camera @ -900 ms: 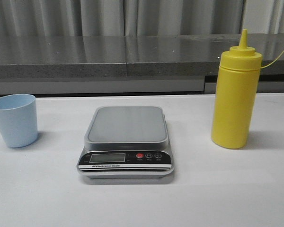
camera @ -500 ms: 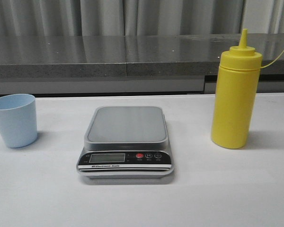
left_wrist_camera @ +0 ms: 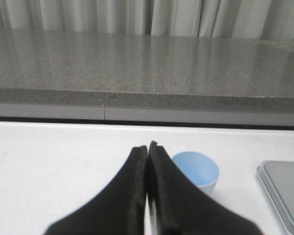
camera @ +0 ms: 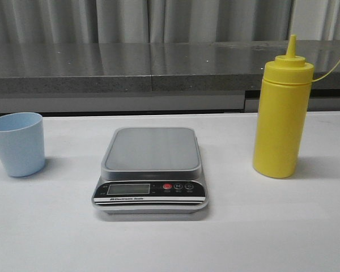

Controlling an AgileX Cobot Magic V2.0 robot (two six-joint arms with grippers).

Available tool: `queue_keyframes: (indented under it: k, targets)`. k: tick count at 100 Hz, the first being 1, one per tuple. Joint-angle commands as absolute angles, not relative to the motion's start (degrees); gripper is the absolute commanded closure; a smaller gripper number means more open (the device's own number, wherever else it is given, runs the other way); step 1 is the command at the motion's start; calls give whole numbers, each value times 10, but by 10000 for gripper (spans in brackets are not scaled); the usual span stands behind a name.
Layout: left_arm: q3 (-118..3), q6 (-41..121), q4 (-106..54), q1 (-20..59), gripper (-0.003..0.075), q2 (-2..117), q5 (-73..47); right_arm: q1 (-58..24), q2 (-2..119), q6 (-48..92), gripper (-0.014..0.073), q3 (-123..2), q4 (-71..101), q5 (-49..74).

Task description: Pour seasoning into cup on scale with both arms

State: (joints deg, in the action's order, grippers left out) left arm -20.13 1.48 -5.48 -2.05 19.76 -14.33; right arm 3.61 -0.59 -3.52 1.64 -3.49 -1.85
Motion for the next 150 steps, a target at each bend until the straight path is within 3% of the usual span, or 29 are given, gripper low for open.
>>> queue_keyframes:
  k: [1,28,35,48,61,88,139,150]
  targets:
    - [-257,14,-55,-21,741,259,-128,36,-19,-30,661,6,-34,-67]
    - [-372,14,-55,-21,718,457,-199,36,-19,-30,661,6,-34,-67]
    - [-396,14,-55,-21,640,497,-205,36,-19,-30,661,6,-34,-67]
    - [-435,14,-55,-21,389,566,-207,36,-19,-30,661,6,-34,-67]
    - [-472,14,-55,-21,265,629,-236,36,-19,-30,661,6,-34,-67]
    - [-565,15,-61,10,265,756,-326,36,-19,-30,661,6,-34,-67]
    - [-658,15,-75,27,271,911,-340,36,-19,-30,661,6,-34,-67]
    - [-676,15,-76,27,303,943,-348,36,-19,-30,661,6,-34,-67]
